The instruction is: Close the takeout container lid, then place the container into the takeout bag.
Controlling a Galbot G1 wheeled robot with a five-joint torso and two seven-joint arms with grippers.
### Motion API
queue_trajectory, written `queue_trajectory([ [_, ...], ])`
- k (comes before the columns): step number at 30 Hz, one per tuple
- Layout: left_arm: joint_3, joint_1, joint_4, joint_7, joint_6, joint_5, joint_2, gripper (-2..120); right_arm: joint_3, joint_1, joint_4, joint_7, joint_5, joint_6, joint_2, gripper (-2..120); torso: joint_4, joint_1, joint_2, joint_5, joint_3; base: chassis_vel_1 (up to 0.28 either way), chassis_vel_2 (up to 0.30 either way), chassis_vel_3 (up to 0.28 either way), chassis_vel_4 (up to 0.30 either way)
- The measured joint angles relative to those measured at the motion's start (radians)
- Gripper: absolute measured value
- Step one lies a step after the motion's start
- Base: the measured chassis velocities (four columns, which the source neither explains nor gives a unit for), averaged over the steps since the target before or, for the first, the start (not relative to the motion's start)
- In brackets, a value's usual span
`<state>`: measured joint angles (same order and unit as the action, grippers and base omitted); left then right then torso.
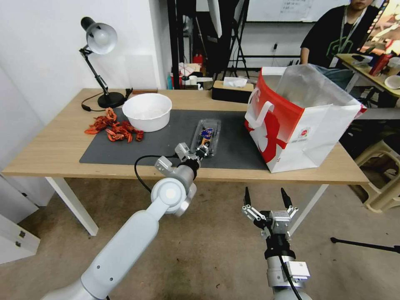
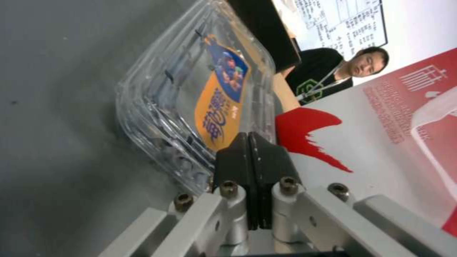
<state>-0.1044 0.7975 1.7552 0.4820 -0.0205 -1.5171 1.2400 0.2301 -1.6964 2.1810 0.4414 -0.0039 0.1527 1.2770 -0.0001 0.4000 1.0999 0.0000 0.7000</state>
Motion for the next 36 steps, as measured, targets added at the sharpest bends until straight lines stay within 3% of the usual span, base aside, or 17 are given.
queue_trajectory([
  [9,-0.011,-0.01,-0.014,0.003,0.003,0.015,-0.003,0,0.006,0.133,0.051,0.01,0.253,-0.137,-0.068,100,0.0001,0.0,0.0,0.0,0.0,0.0,0.0,0.0,0.0],
  [17,-0.022,-0.02,-0.017,0.003,-0.001,0.024,-0.004,0,0.014,0.325,0.059,0.028,0.692,-0.302,-0.177,100,0.0,0.0,0.0,0.0,0.0,0.0,0.0,0.0,0.0],
  [18,-0.022,-0.02,-0.017,0.003,-0.001,0.024,-0.004,0,0.014,0.325,0.059,0.028,0.692,-0.302,-0.177,100,0.0,0.0,0.0,0.0,0.0,0.0,0.0,0.0,0.0],
  [21,-0.022,-0.021,-0.017,0.002,-0.003,0.028,-0.006,0,-0.006,0.452,0.015,0.049,0.877,-0.349,-0.204,100,0.0,0.0,0.0,-0.0001,0.0,0.0,0.0,0.0,0.0],
  [29,-0.022,-0.021,-0.019,0.002,-0.004,0.033,-0.007,0,-0.081,0.7,-0.146,0.094,1.119,-0.388,-0.191,100,0.0001,0.0,0.0,-0.0002,0.0,0.0,0.0,0.0,0.0],
  [36,-0.022,-0.02,-0.023,0.0,-0.005,0.038,-0.007,0,-0.156,0.852,-0.312,0.113,1.179,-0.394,-0.121,100,0.0001,0.0,0.0,-0.0002,0.0,0.0,0.0,0.0,0.0],
])
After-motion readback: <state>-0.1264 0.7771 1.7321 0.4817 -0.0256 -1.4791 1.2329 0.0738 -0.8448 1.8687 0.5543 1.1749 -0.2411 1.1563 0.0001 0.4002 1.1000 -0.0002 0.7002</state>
